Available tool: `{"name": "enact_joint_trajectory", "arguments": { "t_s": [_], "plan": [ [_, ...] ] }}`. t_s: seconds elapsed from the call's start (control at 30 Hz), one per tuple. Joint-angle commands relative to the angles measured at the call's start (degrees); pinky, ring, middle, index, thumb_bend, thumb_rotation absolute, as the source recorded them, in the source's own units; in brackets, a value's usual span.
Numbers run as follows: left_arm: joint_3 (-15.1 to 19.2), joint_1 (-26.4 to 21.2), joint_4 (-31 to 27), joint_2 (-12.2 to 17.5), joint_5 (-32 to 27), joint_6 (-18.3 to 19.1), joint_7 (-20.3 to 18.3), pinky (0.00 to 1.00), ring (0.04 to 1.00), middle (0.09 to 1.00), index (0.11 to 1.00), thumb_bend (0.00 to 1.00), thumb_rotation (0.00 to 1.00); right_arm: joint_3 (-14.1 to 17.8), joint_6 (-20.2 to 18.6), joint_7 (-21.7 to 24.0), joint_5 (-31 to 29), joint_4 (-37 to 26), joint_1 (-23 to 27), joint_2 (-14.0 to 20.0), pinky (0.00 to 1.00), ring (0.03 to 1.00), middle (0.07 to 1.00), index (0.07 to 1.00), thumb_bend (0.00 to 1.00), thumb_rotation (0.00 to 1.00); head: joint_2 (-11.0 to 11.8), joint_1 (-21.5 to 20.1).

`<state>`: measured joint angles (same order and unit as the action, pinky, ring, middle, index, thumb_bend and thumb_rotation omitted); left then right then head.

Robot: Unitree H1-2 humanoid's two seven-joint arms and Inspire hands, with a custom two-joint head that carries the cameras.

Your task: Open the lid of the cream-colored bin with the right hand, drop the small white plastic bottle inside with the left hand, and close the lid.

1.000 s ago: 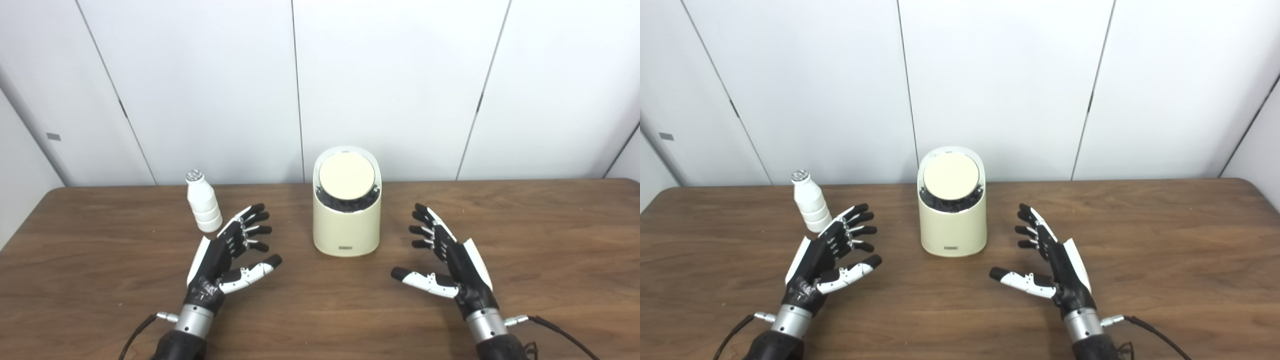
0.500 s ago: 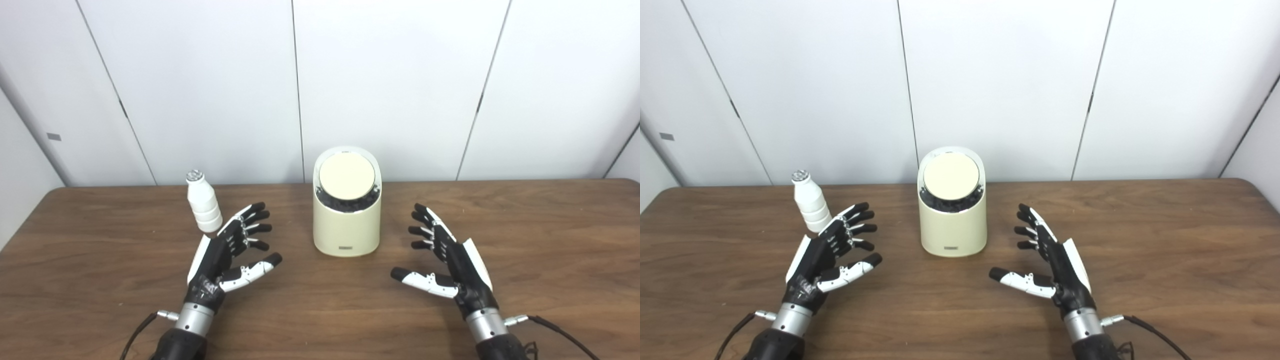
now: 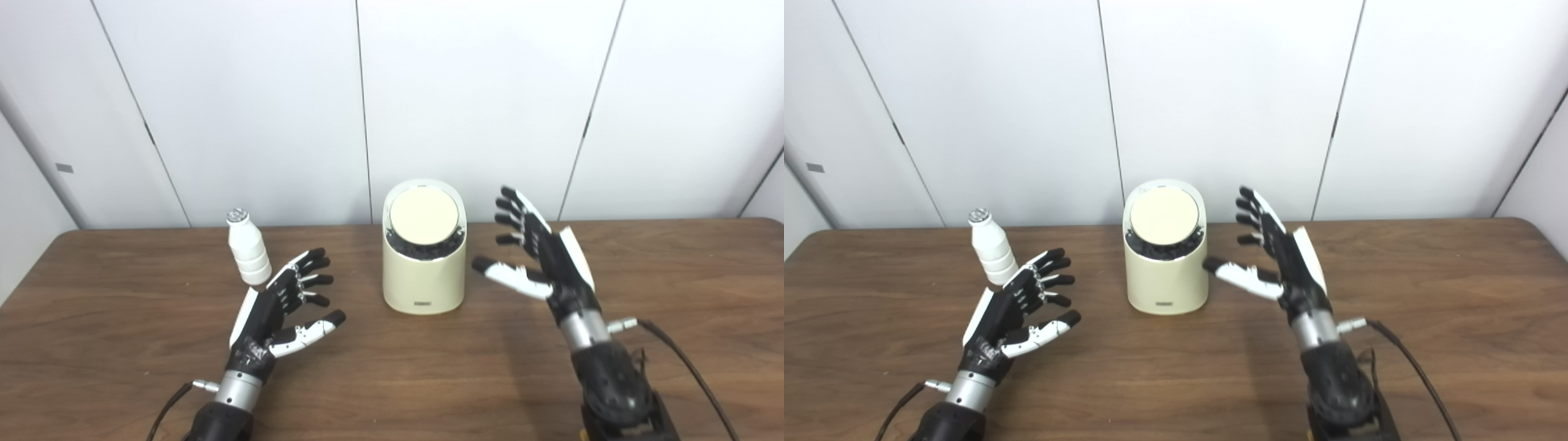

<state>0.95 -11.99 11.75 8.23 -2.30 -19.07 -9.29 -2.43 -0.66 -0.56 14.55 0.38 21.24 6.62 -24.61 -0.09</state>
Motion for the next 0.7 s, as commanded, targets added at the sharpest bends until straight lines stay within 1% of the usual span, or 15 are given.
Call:
{"name": "enact_joint_trajectory", "arguments": {
  "t_s": [0.0,0.07,0.17,0.3,0.37,0.43,0.5,0.57,0.67],
  "plan": [
    [0.0,-1.3,-0.3,0.3,0.1,-2.0,0.3,0.59,0.755,0.838,0.872,0.65,0.09,-0.1,-0.7,0.2,0.2,-2.2,2.8,0.3,0.67,0.842,0.897,0.920,0.79,0.50,0.0,-0.3],
    [0.0,-1.3,-0.3,0.3,-0.2,-1.9,0.2,0.60,0.758,0.839,0.872,0.65,0.08,-0.2,-2.5,0.5,0.4,-2.9,3.8,0.1,0.67,0.848,0.903,0.926,0.78,0.49,0.1,-0.4],
    [0.0,-1.4,0.2,0.4,0.1,-2.3,0.3,0.60,0.758,0.836,0.871,0.65,0.09,-0.5,-5.0,0.5,1.2,-4.0,5.3,-0.1,0.72,0.859,0.905,0.926,0.78,0.48,0.3,-0.7],
    [-0.1,-1.5,0.4,0.5,0.6,-2.5,0.3,0.60,0.759,0.842,0.872,0.65,0.11,-1.0,-7.9,0.0,3.4,-5.2,7.4,-0.1,0.76,0.859,0.897,0.922,0.79,0.51,0.3,-0.7],
    [-0.1,-1.6,0.7,0.5,0.3,-2.5,0.2,0.60,0.759,0.843,0.870,0.64,0.09,-1.0,-9.0,-0.1,3.8,-5.0,8.4,-0.3,0.77,0.868,0.897,0.922,0.80,0.51,0.4,-0.9],
    [-0.1,-1.6,0.8,0.4,-0.1,-2.5,0.0,0.60,0.756,0.842,0.870,0.64,0.08,-1.1,-10.1,-0.2,4.1,-5.0,9.3,-0.4,0.76,0.870,0.901,0.923,0.79,0.51,0.4,-0.9],
    [-0.1,-1.6,1.0,0.4,-0.4,-2.7,-0.2,0.60,0.758,0.841,0.872,0.64,0.08,-1.0,-12.0,-0.2,3.9,-5.2,9.9,-1.1,0.73,0.864,0.909,0.922,0.79,0.50,0.3,-1.0],
    [-0.1,-1.8,1.3,0.5,-0.4,-3.0,-0.2,0.59,0.757,0.839,0.873,0.64,0.11,-1.0,-13.9,-0.8,4.3,-5.6,10.2,-1.9,0.70,0.852,0.913,0.921,0.79,0.50,0.3,-1.1],
    [0.0,-1.9,1.7,0.5,-0.7,-3.4,-0.4,0.59,0.760,0.840,0.877,0.64,0.14,-1.2,-15.0,-2.3,5.9,-5.6,10.7,-3.0,0.68,0.844,0.911,0.919,0.79,0.46,0.4,-1.0]
  ]
}}
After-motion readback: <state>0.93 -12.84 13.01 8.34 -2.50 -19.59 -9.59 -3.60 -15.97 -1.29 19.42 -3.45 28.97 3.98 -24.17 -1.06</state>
